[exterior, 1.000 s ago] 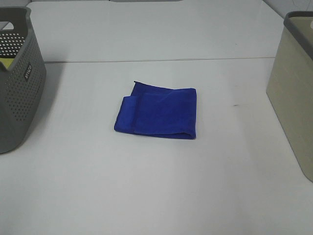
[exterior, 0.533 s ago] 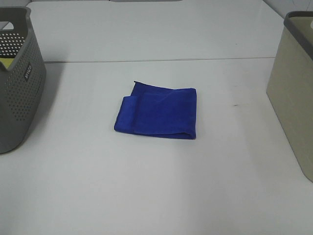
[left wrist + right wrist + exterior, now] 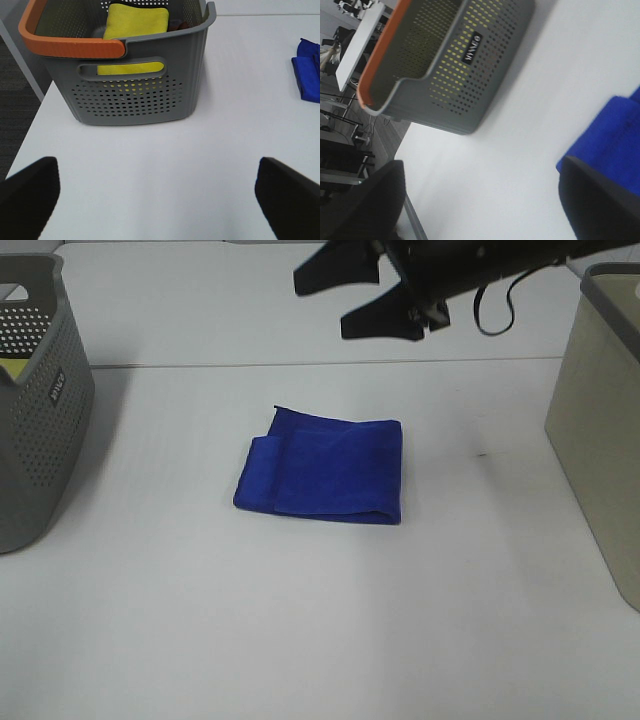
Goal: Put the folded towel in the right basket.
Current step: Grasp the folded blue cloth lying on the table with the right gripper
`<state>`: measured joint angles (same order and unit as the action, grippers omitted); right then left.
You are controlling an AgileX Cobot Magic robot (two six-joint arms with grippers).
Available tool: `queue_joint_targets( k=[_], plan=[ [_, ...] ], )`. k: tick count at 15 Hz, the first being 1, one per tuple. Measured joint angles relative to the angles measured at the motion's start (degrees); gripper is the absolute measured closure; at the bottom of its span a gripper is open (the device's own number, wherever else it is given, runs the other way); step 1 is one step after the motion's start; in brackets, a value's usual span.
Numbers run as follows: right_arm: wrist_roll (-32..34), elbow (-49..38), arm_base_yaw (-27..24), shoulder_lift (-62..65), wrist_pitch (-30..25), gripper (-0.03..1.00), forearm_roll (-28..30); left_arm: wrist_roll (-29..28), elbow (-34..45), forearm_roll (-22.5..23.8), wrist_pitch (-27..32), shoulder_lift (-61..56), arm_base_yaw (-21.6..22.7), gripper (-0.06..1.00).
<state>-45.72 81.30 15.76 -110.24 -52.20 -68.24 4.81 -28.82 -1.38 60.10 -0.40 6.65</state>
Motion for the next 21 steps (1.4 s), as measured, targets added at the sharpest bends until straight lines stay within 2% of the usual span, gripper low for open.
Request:
queue_joint_targets(
  k=[3,5,7,10,13,21],
  plan=[
    [6.1,0.0,-0.1,-7.6,0.9,0.16,3.8,0.0,0.0,0.0,0.0,0.0,0.0,-0.05],
    [6.5,0.0,-0.1,-10.7,2.2,0.16,5.5,0.0,0.0,0.0,0.0,0.0,0.0,-0.05],
    [9.5,0.0,-0.2,-12.5,4.4,0.16,9.7,0.0,0.0,0.0,0.0,0.0,0.0,-0.05],
    [15.6,0.0,-3.6,-14.0,4.7,0.16,15.0,0.0,0.0,0.0,0.0,0.0,0.0,-0.05],
    [16.6,0.0,-6.2,-16.3,4.8,0.16,16.4,0.0,0.0,0.0,0.0,0.0,0.0,-0.05],
    [16.8,0.5,-4.8,-20.2,6.8,0.16,14.6,0.0,0.0,0.0,0.0,0.0,0.0,-0.05]
  ],
)
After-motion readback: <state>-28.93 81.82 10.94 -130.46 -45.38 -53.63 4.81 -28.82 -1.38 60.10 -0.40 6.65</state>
